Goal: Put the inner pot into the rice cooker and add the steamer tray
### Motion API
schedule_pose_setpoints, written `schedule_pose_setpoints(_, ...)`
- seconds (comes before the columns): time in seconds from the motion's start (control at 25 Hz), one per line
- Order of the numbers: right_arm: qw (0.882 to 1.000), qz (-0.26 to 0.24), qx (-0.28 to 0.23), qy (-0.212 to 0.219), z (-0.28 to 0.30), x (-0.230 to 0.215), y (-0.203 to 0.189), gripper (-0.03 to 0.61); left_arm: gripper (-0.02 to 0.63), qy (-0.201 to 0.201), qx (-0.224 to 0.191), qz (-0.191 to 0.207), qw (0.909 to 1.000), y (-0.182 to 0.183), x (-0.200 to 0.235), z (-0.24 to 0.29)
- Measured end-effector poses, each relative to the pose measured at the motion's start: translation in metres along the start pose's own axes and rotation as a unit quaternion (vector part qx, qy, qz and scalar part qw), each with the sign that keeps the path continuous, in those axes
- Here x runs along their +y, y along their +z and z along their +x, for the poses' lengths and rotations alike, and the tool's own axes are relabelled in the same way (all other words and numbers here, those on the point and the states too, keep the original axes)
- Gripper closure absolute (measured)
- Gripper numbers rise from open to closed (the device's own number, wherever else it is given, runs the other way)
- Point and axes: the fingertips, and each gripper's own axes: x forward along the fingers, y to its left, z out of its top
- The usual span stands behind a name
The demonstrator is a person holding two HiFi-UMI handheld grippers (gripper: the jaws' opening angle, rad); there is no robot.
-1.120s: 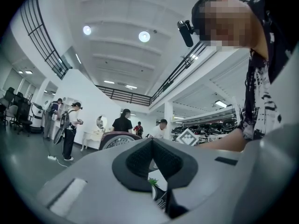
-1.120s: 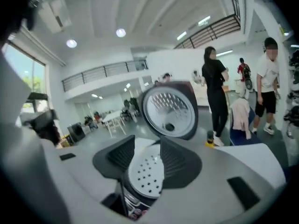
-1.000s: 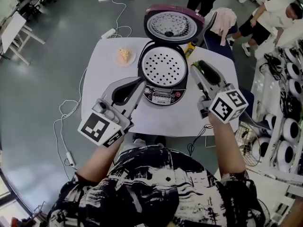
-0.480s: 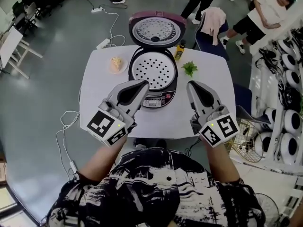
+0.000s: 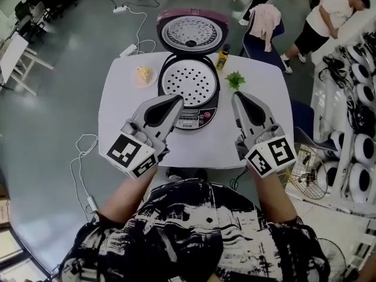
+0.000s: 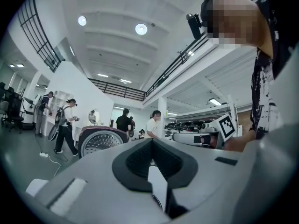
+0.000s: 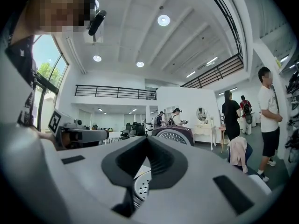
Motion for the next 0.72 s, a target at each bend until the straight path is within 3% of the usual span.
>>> schedule_pose_setpoints(0.72, 1.000, -0.007, 0.015, -0.004, -0.004, 0.006, -0.013, 0.581, 0.609, 0.004, 0.000, -0.003, 1.0000, -0.004, -0.001, -0.002)
